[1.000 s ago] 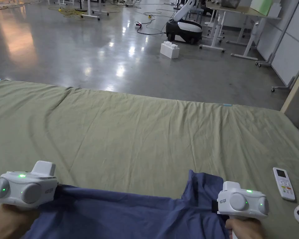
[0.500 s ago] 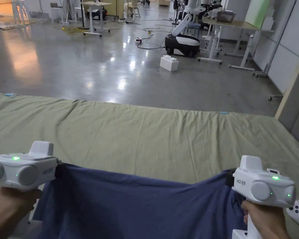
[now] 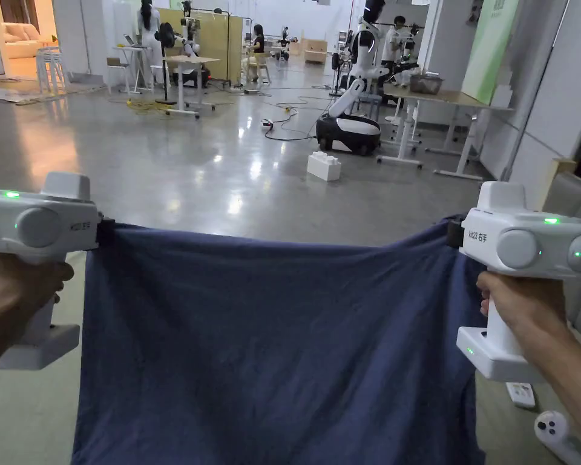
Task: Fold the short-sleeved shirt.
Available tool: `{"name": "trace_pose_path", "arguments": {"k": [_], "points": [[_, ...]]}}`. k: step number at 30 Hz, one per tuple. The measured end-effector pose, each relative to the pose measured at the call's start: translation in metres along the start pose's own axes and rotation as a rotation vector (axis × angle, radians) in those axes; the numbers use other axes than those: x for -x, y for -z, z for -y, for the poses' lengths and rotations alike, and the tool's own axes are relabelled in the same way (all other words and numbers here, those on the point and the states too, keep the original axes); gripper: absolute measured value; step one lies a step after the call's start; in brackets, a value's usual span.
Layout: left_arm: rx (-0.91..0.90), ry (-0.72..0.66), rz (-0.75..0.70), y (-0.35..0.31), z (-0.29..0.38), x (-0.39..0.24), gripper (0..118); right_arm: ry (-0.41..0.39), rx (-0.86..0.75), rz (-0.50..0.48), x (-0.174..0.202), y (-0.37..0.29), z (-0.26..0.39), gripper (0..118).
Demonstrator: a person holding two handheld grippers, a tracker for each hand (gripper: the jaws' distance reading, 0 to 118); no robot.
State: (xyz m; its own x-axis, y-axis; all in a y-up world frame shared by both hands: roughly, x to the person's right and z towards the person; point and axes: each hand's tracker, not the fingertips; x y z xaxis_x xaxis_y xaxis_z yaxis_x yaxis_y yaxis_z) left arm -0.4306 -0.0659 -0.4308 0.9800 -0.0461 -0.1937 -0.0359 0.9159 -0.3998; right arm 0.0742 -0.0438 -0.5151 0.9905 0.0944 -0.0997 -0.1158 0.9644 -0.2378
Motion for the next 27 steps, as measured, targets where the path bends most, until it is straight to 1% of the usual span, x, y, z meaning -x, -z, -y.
{"name": "trace_pose_path", "arguments": {"k": [4, 7, 8, 10, 13, 14, 15, 16, 17, 18, 21, 22, 23, 27], "points": [[-0.046, -0.019, -0.008, 0.002, -0.036, 0.003, 5, -0.006, -0.057, 0.007, 0.001, -0.002, -0.035, 2], [-0.091, -0.012, -0.022, 0.0, -0.064, 0.001, 5, -0.041, -0.121, 0.016, 0.002, -0.002, -0.063, 2], [-0.107, -0.018, -0.024, -0.001, -0.074, 0.001, 5, -0.028, -0.131, 0.02, 0.002, -0.002, -0.071, 2], [-0.142, -0.044, -0.023, -0.002, -0.095, 0.002, 5, -0.037, -0.16, 0.028, 0.002, 0.002, -0.089, 2], [-0.162, -0.033, -0.035, 0.008, -0.126, 0.005, 5, -0.041, -0.204, 0.042, 0.001, 0.011, -0.115, 2], [-0.178, -0.03, -0.039, 0.008, -0.135, 0.005, 5, -0.027, -0.203, 0.048, 0.001, 0.015, -0.122, 2], [-0.189, -0.025, -0.039, 0.008, -0.142, 0.003, 5, -0.06, -0.247, 0.058, 0.001, 0.016, -0.132, 2], [-0.202, -0.023, -0.045, 0.008, -0.15, 0.002, 5, -0.037, -0.23, 0.059, 0.002, 0.018, -0.139, 2], [-0.206, -0.025, -0.048, 0.009, -0.159, 0.002, 5, -0.063, -0.263, 0.071, 0.003, 0.018, -0.148, 2], [-0.214, -0.026, -0.048, 0.01, -0.165, 0.003, 5, -0.045, -0.246, 0.062, 0.003, 0.02, -0.154, 2], [-0.242, -0.021, -0.064, 0.012, -0.184, 0.004, 5, -0.042, -0.288, 0.07, 0.002, 0.022, -0.176, 2], [-0.253, -0.021, -0.069, 0.013, -0.189, 0.006, 5, -0.08, -0.331, 0.089, 0.003, 0.022, -0.186, 2], [-0.258, -0.028, -0.074, 0.014, -0.195, 0.007, 5, -0.066, -0.319, 0.077, 0.002, 0.024, -0.19, 2], [-0.285, -0.028, -0.086, 0.018, -0.204, 0.008, 5, -0.091, -0.36, 0.082, 0.005, 0.025, -0.201, 2]]}}
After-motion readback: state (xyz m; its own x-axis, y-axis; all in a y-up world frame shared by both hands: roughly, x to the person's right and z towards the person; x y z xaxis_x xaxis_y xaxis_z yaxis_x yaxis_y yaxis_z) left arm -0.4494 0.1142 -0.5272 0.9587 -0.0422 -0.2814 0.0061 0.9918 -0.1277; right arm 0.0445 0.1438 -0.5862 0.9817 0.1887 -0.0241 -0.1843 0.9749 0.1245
